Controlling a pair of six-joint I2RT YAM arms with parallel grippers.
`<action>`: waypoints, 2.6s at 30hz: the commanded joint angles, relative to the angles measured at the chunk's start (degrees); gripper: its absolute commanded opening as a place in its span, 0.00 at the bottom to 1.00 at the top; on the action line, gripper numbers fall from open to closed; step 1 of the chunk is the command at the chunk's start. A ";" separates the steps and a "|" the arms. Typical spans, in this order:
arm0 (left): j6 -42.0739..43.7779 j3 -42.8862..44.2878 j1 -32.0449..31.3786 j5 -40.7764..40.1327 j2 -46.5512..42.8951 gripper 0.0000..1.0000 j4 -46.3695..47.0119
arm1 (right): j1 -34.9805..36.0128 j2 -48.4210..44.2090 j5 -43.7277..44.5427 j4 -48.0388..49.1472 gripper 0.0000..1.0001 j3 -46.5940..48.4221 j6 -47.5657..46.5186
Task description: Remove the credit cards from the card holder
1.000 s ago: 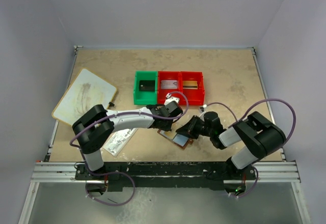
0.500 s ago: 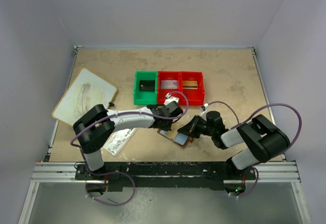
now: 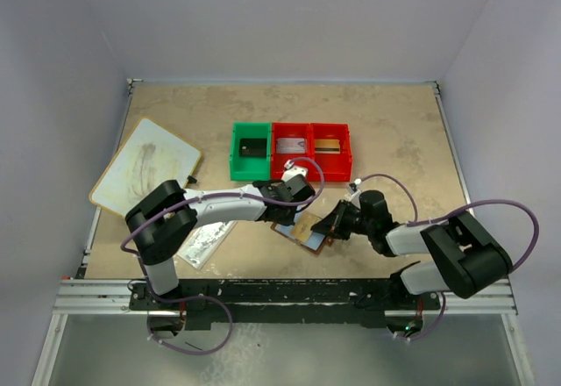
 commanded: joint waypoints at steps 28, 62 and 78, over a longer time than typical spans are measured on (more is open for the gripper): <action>-4.19 0.24 0.14 5.28 0.45 0.15 3.38 | -0.45 1.45 2.31 1.57 0.09 0.80 1.11; -3.59 -1.03 0.06 6.35 1.10 0.07 4.06 | 0.86 15.77 -4.34 24.01 0.26 -1.18 3.90; -3.71 -0.55 0.07 5.62 1.14 0.06 3.02 | 0.89 8.84 -1.57 16.30 0.04 -4.37 3.78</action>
